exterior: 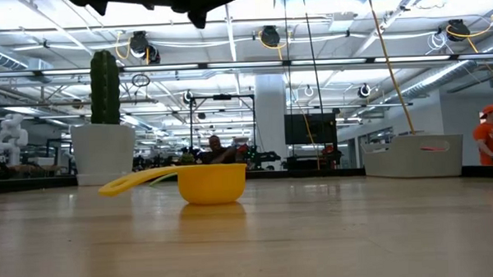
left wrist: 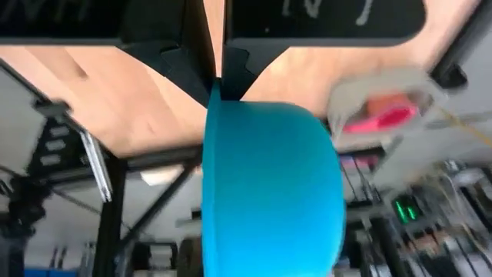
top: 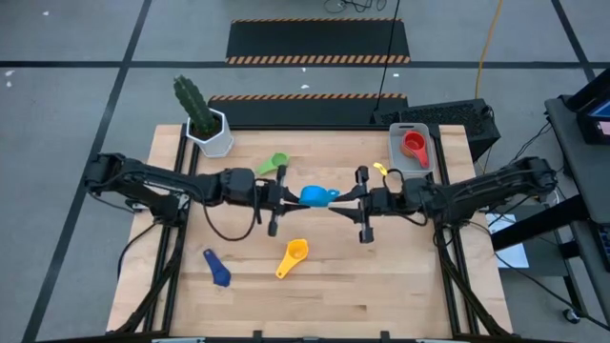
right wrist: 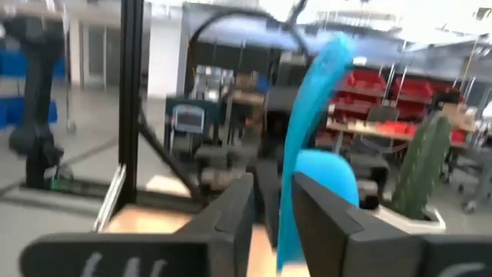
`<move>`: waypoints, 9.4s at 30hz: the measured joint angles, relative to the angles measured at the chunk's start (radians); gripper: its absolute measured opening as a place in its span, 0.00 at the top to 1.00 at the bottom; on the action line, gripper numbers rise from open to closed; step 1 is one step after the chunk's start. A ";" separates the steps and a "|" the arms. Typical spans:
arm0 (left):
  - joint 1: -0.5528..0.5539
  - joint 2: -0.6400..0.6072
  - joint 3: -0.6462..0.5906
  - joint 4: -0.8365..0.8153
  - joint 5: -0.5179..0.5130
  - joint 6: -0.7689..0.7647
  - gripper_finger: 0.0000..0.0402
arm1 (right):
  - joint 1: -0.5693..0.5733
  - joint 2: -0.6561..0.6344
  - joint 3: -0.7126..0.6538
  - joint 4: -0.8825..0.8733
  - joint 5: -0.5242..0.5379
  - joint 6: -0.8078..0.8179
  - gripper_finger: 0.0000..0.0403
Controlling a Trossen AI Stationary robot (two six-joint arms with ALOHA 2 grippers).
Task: Nest measuring cups in basket
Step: Stack the light blue measuring cup on top of the orange measuring cup in the gray bin
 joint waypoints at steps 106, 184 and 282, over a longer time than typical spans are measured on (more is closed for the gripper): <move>-0.195 -0.075 -0.087 -0.339 0.752 -0.723 0.96 | 0.380 0.582 0.346 0.109 0.361 -1.744 0.60; 0.094 -0.351 -0.037 -0.252 -0.018 -0.088 0.45 | 0.166 0.379 0.307 -0.293 1.030 -0.494 1.00; 0.280 -0.379 -0.037 -0.360 0.104 -0.108 0.45 | -0.586 -0.361 -0.477 -0.602 1.038 -0.855 0.94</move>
